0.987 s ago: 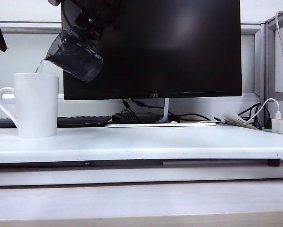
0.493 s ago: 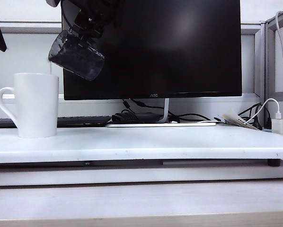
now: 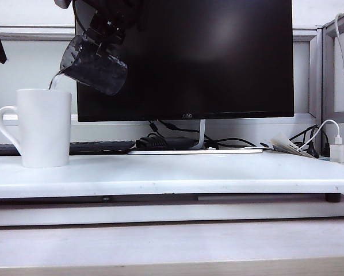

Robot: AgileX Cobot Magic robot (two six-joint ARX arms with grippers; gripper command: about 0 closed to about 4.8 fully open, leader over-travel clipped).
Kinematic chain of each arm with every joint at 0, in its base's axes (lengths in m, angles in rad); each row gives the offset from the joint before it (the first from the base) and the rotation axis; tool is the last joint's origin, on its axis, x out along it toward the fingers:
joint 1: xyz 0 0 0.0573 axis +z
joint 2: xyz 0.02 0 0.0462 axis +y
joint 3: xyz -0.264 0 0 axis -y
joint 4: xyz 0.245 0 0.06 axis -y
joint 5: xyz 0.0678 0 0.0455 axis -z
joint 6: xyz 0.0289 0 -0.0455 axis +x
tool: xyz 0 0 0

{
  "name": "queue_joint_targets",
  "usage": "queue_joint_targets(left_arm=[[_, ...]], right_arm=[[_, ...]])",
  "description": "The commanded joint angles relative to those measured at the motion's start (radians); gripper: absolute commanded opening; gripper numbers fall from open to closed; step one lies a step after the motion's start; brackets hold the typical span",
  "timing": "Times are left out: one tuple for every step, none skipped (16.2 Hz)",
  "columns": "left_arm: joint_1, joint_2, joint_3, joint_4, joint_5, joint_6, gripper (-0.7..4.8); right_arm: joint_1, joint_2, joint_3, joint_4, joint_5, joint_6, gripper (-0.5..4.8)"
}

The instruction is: Carefully pick up the black cup and pour some water from the black cup into the white cup.

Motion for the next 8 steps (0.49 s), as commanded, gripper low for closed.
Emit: queue_joint_targets(left_arm=[[0.002,-0.001,0.000,0.005,-0.005,0.000,4.79],[0.002,-0.001,0.000,0.005,-0.005,0.000,4.79],[0.002,-0.001,0.000,0.005,-0.005,0.000,4.79],[0.002,-0.001,0.000,0.005,-0.008,0.000,4.79],[0.002,-0.001,0.000,0.004,-0.011,0.000,4.79],[0.002,-0.001,0.000,-0.002,-0.011,0.000,4.79],[0.002,-0.001,0.000,-0.003,-0.011,0.000,4.79],[0.002,-0.001,0.000,-0.003,-0.011,0.000,4.79]], right_arm=[[0.013,-0.024,0.012,0.044,0.009,-0.052,-0.06],[0.014,-0.024,0.012,0.045,0.009,-0.052,-0.06],[0.014,-0.024,0.012,0.045,0.009,-0.052,-0.06],[0.015,-0.024,0.012,0.046,0.009,-0.052,-0.06],[0.015,-0.024,0.012,0.048,0.009,-0.052,-0.06],[0.015,-0.026,0.012,0.048,0.009,-0.052,-0.06],[0.015,-0.026,0.012,0.048,0.009,-0.052,-0.06],[0.015,-0.027,0.012,0.048,0.009,-0.073,-0.06]])
